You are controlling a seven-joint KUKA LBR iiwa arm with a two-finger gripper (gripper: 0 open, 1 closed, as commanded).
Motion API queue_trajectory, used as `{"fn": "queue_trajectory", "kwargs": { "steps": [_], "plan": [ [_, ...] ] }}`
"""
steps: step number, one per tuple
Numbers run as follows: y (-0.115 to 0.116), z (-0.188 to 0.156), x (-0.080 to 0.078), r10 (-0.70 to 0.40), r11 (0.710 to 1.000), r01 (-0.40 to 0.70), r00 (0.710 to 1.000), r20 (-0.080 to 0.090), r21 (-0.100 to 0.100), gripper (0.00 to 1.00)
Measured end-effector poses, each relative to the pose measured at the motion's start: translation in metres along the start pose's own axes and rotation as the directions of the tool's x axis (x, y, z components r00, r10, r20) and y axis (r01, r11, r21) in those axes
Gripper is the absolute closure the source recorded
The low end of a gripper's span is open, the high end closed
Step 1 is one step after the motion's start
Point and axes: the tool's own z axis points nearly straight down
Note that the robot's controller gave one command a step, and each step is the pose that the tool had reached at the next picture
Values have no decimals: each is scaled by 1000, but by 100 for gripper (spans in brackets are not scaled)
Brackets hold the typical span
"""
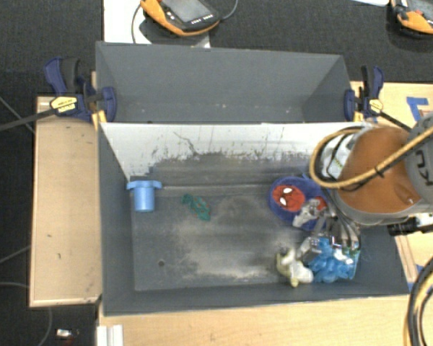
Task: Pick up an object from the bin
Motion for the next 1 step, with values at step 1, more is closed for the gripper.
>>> {"fn": "queue_trajectory", "kwargs": {
  "steps": [1],
  "plan": [
    [-19, 19, -9, -24, 1000, 24, 1000, -4, 3, 0]
  ]
}}
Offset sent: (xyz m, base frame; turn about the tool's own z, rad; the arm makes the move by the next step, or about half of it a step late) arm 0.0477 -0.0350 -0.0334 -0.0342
